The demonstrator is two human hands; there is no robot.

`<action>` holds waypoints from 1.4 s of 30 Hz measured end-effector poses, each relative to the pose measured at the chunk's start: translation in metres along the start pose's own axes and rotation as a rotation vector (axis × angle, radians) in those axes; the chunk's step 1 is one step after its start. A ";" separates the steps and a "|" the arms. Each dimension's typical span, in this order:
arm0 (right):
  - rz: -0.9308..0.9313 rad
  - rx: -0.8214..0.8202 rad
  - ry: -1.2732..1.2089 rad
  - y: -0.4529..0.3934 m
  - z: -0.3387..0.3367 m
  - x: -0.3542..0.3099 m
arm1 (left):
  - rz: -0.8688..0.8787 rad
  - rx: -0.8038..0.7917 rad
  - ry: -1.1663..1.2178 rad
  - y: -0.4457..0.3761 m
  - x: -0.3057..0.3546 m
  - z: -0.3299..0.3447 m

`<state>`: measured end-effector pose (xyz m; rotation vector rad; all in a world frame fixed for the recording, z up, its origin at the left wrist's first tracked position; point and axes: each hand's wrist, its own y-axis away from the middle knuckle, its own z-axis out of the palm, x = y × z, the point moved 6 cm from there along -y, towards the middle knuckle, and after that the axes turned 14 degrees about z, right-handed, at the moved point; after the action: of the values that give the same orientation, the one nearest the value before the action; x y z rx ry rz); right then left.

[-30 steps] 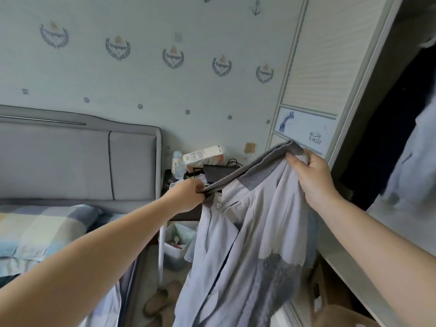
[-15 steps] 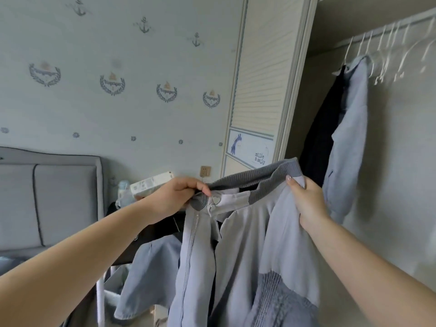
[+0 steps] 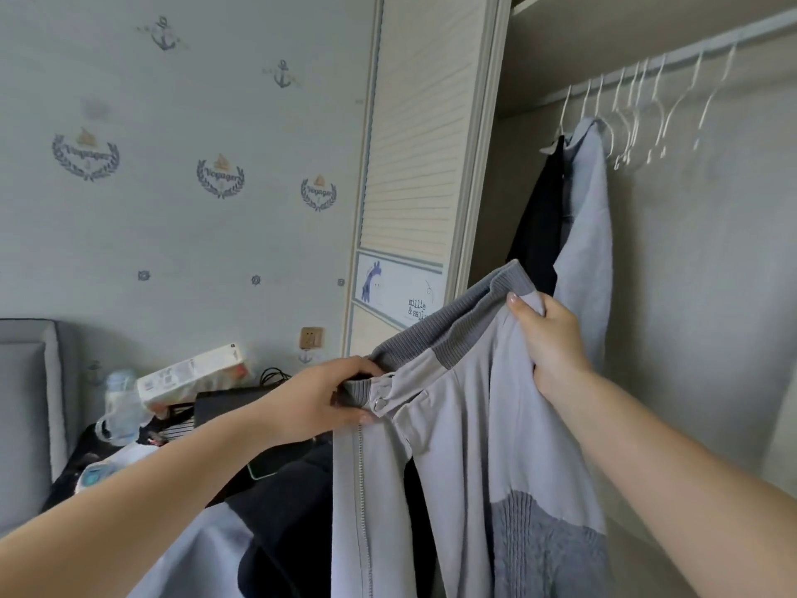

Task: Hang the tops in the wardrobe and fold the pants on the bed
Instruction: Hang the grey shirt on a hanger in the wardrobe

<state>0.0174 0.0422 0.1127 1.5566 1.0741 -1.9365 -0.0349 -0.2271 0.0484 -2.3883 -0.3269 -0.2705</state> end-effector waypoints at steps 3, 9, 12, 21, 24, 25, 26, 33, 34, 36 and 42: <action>0.001 0.050 0.016 -0.029 -0.004 0.004 | 0.228 -0.084 -0.140 -0.031 -0.023 0.003; -0.029 0.161 0.043 -0.083 -0.017 -0.006 | 0.624 -0.106 -0.356 -0.100 -0.058 0.000; -0.044 0.203 0.098 -0.101 -0.029 -0.017 | 0.579 -0.200 -0.159 -0.140 -0.091 0.002; -0.029 0.425 0.205 -0.148 -0.072 -0.041 | 0.580 0.024 0.212 -0.256 -0.126 0.005; 0.019 0.478 0.247 -0.164 -0.093 -0.040 | 0.553 0.277 0.356 -0.292 -0.120 0.007; 0.026 0.497 0.260 -0.171 -0.099 -0.041 | 0.530 0.346 0.428 -0.306 -0.118 0.010; 0.028 0.513 0.269 -0.179 -0.106 -0.042 | 0.498 0.402 0.504 -0.320 -0.115 0.014; -0.127 0.685 0.161 -0.238 -0.148 -0.121 | 0.389 0.497 0.992 -0.402 -0.092 0.044; -0.168 0.717 0.186 -0.245 -0.154 -0.139 | 0.363 0.465 1.041 -0.411 -0.091 0.052; -0.253 0.794 0.230 -0.260 -0.166 -0.174 | 0.330 0.394 1.095 -0.429 -0.085 0.070; -0.306 0.922 0.495 -0.316 -0.201 -0.235 | 0.293 0.267 1.249 -0.475 -0.067 0.105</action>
<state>-0.0263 0.3601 0.4174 2.5823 0.5960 -2.5201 -0.2329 0.1761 0.2471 -1.5717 0.5267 -1.3542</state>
